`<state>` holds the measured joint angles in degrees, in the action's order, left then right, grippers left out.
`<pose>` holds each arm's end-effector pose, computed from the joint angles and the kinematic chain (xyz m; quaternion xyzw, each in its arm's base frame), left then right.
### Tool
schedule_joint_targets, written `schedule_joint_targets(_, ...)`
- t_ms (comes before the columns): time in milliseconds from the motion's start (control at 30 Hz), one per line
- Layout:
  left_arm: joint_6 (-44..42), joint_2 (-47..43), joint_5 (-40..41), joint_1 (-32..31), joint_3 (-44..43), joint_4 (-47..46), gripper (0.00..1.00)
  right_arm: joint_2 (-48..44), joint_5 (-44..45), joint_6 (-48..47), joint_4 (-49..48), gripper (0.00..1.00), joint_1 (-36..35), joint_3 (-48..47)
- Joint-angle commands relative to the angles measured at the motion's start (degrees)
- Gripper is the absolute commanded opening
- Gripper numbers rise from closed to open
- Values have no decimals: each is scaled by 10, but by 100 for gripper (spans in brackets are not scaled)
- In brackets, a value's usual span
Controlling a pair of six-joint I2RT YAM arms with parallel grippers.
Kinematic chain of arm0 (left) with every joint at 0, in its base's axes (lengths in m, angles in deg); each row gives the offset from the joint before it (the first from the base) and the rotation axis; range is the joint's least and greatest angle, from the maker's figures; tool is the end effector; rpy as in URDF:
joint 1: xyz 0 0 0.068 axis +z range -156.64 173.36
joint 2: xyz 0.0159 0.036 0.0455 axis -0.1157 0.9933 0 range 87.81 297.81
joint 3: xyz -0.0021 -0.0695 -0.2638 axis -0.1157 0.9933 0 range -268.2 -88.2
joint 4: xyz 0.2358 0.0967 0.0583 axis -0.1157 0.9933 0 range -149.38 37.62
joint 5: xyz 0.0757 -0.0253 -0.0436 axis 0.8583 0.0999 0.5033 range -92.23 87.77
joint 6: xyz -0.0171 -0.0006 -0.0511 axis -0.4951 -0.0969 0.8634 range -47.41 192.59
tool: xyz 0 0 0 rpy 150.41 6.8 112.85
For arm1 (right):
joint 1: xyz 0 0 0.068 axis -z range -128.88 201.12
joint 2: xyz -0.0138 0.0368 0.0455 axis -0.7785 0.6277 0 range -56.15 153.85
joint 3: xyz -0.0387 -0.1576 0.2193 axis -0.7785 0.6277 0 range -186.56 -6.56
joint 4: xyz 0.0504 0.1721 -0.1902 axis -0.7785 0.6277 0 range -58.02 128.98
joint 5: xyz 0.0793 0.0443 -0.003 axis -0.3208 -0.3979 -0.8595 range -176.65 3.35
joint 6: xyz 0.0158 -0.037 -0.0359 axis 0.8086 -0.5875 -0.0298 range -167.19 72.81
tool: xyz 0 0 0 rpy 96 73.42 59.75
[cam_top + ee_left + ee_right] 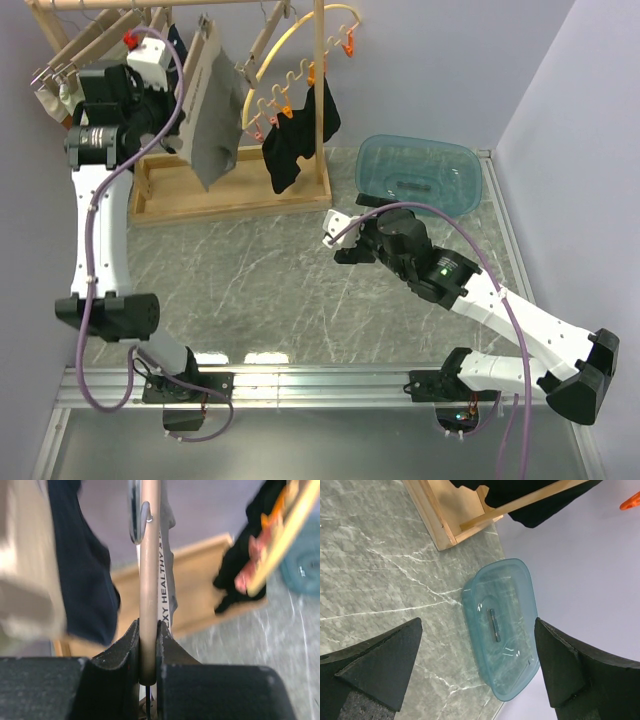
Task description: Clip the underwear to the hanger
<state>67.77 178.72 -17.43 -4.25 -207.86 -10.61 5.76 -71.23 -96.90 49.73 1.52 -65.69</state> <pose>0.3121 0.0037 0.5108 0.0931 0.8103 -0.0724 0.5740 0.1659 0.1802 0.3565 -0.5712 0.5855 -0.1108 0.5645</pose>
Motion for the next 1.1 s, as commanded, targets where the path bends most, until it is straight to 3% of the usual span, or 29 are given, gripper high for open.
schedule_joint_targets(0, 15, 29, -10, 1, -85, -94, 0, -2, 0, 14, -3, 100, 7, -19)
schedule_joint_targets(367, 12, 134, 0, 2, -174, -199, 0, 8, -2, 14, 3, 100, 11, -21)
schedule_joint_targets(1067, 34, 243, -46, 33, -240, -253, 0, 21, -12, 20, 8, 100, 24, -21)
